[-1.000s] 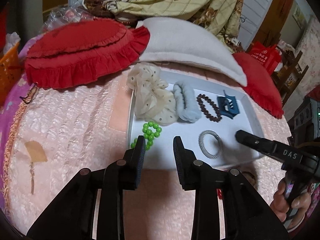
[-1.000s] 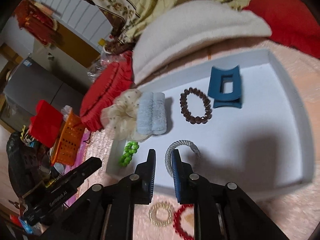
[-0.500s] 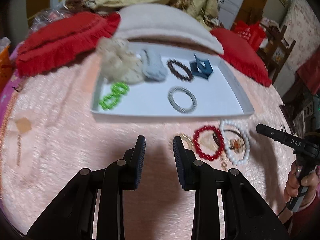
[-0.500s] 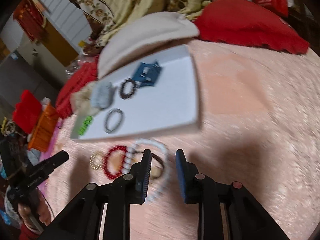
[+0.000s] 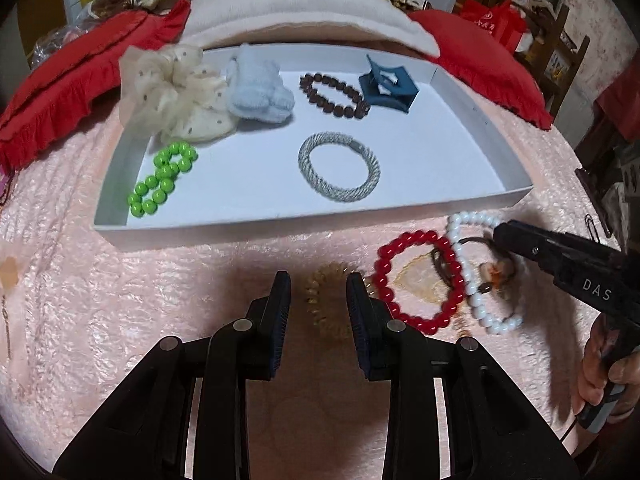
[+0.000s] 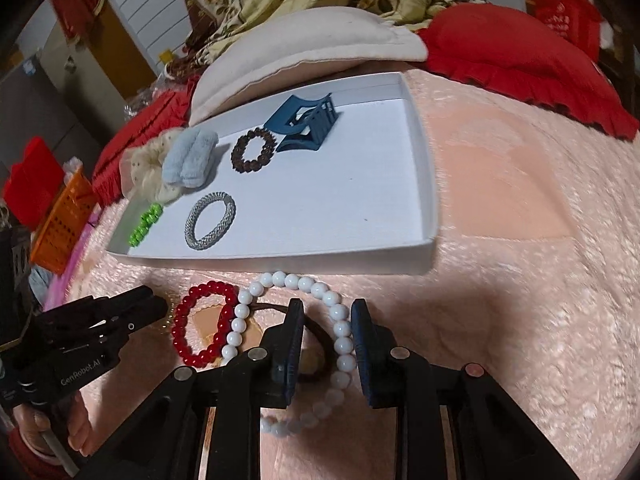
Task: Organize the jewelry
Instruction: 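Grasp the gold coil bracelet with the left tool while the right tool grasps the white pearl bracelet, then place the gold coil bracelet in the box with the left tool while the right tool places the pearl bracelet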
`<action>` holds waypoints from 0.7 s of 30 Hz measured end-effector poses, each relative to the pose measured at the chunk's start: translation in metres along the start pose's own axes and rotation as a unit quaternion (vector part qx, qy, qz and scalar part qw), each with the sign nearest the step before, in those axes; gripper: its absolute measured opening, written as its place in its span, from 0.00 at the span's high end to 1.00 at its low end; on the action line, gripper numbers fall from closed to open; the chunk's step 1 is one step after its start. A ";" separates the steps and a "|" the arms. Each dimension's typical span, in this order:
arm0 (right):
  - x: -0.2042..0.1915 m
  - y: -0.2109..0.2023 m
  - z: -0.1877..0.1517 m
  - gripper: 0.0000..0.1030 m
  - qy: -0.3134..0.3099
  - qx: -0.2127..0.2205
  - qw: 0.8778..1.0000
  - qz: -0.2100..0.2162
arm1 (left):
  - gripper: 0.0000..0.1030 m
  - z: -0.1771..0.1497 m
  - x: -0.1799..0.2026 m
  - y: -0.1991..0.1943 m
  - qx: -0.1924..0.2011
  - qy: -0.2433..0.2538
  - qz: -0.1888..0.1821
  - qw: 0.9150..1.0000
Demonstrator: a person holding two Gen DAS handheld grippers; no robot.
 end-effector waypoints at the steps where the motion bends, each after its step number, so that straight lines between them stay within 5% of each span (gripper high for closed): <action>1: -0.001 0.002 0.000 0.77 -0.006 0.001 1.000 -0.004 | 0.73 0.001 0.000 -0.001 0.007 0.004 0.001 1.000; 5: -0.005 0.007 0.003 0.78 -0.033 0.009 0.999 -0.026 | 0.77 -0.003 0.005 -0.002 0.010 0.031 0.004 0.999; 6: -0.007 0.009 0.003 0.80 -0.041 0.008 0.999 -0.032 | 0.91 -0.005 0.008 -0.003 0.010 0.038 0.004 0.999; 9: -0.014 0.011 0.000 0.91 -0.059 0.006 0.998 -0.037 | 0.92 -0.011 0.018 -0.008 0.004 0.049 -0.004 0.999; 21: -0.033 -0.054 0.030 0.92 0.005 0.061 0.998 0.025 | 0.92 0.004 0.018 -0.083 0.050 0.009 -0.028 0.998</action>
Point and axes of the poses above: each gripper's, at about its wrist camera, not at the fingertips, and y roughly the way its jaws point, x to its right, z to its top, the point moved 10 cm from there along y, roughly the way its jaws point, and after that the axes turned 14 degrees about x, right-handed, at the moved point
